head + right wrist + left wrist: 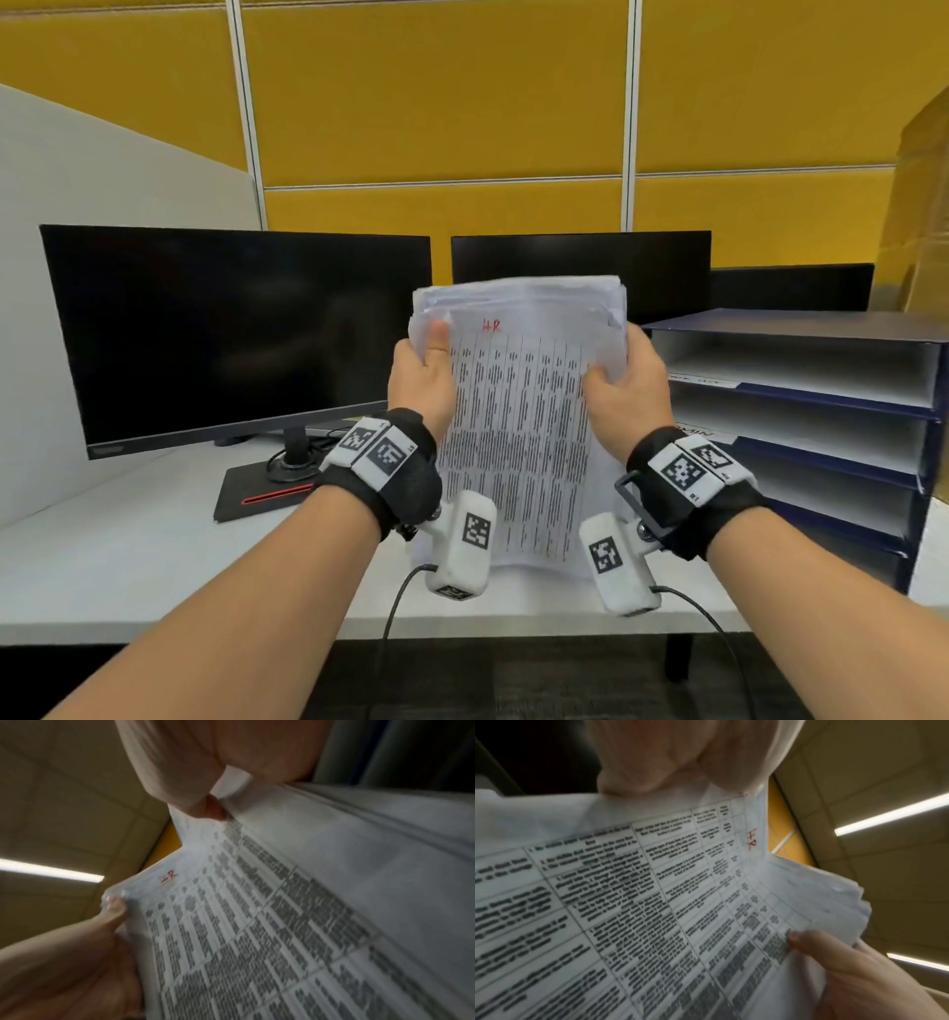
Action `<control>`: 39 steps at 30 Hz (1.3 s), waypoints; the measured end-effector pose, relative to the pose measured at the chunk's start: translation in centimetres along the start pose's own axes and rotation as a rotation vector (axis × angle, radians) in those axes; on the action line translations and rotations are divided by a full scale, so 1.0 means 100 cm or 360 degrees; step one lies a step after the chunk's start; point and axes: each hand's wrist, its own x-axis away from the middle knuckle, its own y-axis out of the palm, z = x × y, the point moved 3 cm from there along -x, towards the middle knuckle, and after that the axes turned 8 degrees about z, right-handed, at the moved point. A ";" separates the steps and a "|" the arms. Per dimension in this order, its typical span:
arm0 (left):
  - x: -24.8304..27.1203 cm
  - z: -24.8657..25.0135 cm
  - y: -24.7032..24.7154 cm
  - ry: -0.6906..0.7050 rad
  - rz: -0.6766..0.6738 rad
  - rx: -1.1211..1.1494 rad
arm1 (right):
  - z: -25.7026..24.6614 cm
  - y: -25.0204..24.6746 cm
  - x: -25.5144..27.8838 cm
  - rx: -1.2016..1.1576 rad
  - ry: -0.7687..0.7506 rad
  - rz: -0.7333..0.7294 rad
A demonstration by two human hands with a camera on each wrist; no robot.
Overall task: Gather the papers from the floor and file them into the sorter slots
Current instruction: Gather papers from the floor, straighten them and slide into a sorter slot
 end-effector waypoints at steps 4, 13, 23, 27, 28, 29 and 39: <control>0.012 0.012 0.007 0.0061 -0.0008 0.0027 | -0.007 0.006 -0.009 -0.0110 -0.0008 0.0028; 0.014 -0.046 -0.001 -0.0082 -0.0331 -0.0094 | 0.057 -0.008 0.015 -0.0068 0.0459 0.0047; 0.016 -0.037 -0.002 -0.0231 -0.0108 -0.0072 | 0.050 0.005 0.022 -0.0086 0.0365 -0.0095; 0.016 -0.024 0.005 -0.0148 0.0038 -0.0065 | 0.043 0.008 0.016 -0.0085 0.0292 -0.0111; 0.013 -0.026 -0.001 -0.0181 0.0048 -0.0022 | 0.048 0.004 0.015 -0.0078 0.0323 -0.0072; 0.008 -0.033 -0.006 -0.0232 0.0027 0.0010 | 0.055 -0.001 0.014 -0.0086 0.0375 -0.0028; 0.024 -0.064 0.000 -0.0618 -0.0553 0.0050 | 0.078 -0.009 0.025 0.0004 0.0501 0.0004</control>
